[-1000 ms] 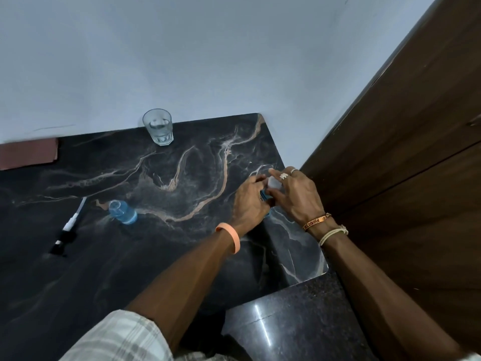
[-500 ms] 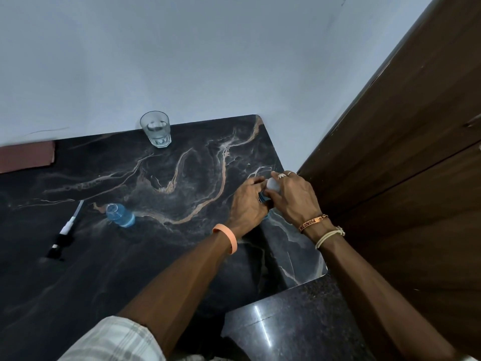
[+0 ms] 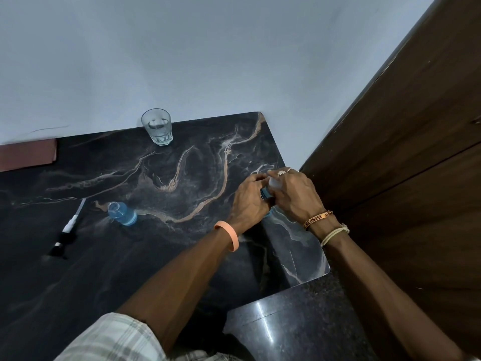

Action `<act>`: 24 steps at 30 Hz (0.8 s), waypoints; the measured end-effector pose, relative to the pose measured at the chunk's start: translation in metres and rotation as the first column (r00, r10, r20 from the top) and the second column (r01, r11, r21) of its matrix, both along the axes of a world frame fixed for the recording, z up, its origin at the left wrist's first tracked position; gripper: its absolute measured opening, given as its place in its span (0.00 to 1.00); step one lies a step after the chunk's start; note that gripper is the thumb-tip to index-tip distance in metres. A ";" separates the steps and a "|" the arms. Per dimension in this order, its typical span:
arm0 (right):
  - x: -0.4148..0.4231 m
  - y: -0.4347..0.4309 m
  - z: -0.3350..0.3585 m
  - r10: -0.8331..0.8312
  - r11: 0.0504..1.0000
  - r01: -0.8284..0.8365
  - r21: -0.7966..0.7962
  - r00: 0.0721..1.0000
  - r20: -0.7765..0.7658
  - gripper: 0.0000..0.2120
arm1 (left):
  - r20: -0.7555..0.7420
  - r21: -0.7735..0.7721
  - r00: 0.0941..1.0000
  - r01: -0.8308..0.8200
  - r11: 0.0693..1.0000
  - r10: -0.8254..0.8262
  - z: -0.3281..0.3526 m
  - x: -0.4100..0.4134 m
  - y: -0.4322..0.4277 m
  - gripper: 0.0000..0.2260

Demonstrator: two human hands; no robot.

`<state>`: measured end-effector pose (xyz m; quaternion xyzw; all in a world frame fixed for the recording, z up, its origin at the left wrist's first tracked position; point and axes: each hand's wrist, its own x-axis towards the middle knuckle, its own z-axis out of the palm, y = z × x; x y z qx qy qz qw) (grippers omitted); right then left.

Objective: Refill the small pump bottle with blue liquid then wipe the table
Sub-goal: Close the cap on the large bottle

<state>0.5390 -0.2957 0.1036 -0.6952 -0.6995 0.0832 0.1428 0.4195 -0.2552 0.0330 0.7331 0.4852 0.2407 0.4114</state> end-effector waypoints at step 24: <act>0.002 0.001 -0.005 -0.108 0.994 0.107 -0.019 0.993 -0.046 0.18 | -0.036 0.007 0.997 0.065 0.998 -0.064 0.008 -0.003 0.002 0.21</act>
